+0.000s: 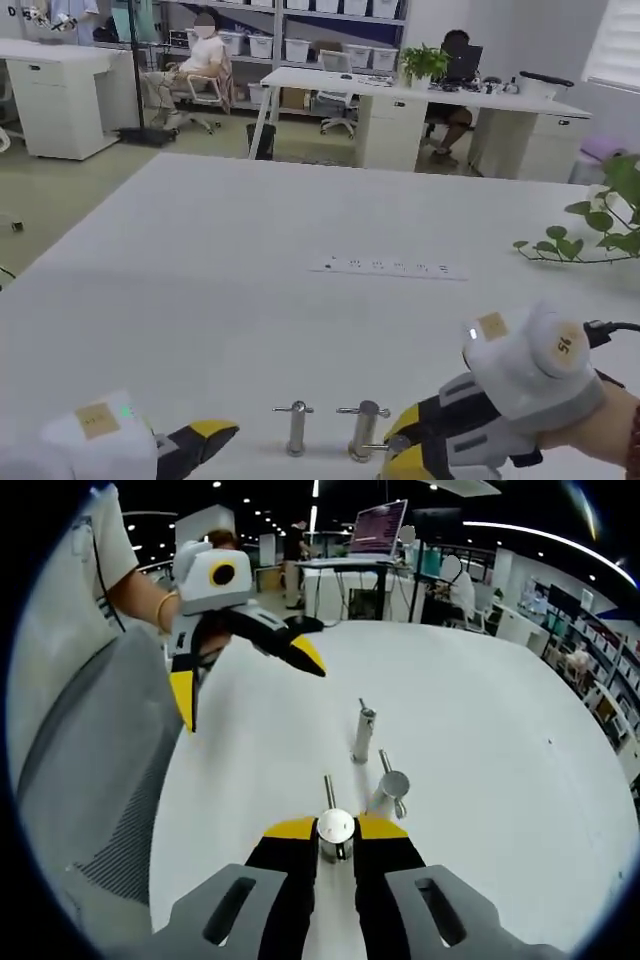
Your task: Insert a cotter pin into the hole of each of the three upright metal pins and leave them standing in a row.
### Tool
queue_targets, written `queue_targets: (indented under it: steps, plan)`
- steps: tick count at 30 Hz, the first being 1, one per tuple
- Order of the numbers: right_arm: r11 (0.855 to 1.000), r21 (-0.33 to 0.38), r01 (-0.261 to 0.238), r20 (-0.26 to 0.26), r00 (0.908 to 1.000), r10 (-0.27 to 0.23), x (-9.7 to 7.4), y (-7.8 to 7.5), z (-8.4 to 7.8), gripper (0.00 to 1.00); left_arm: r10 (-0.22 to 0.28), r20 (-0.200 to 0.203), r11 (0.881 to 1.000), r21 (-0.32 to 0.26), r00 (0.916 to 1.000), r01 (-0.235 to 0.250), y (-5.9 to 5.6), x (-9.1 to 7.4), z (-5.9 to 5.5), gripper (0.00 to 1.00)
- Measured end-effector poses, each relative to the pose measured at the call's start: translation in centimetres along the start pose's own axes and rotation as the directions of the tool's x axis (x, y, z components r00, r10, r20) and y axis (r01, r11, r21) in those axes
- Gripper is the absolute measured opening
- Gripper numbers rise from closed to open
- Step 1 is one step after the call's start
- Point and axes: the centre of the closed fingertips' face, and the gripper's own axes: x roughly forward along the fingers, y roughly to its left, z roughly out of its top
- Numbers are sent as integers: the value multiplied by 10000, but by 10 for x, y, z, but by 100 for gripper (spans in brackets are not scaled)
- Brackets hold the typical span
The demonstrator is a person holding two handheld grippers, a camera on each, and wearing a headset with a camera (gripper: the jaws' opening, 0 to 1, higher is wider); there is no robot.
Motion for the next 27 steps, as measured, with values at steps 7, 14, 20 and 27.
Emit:
queue_targets:
  steps: [7, 14, 20, 27]
  plan:
    - [9997, 84, 215, -189, 9996, -214, -9, -14, -11, 14, 204, 22, 9998, -12, 9998, -204, 2, -2, 1, 88]
    - [9991, 148, 402, -305, 9987, -397, -16, -27, -18, 14, 387, -64, 9992, 103, 9992, -387, 5, -5, 1, 88]
    - [9985, 215, 496, -378, 9981, -488, -19, -35, -23, 14, 481, -104, 9988, 70, 9988, -480, 6, -6, 0, 88]
    - [9988, 169, 469, -454, 9979, -461, -19, -40, -28, 14, 566, -103, 9984, 9, 9983, -566, 9, -6, 0, 88]
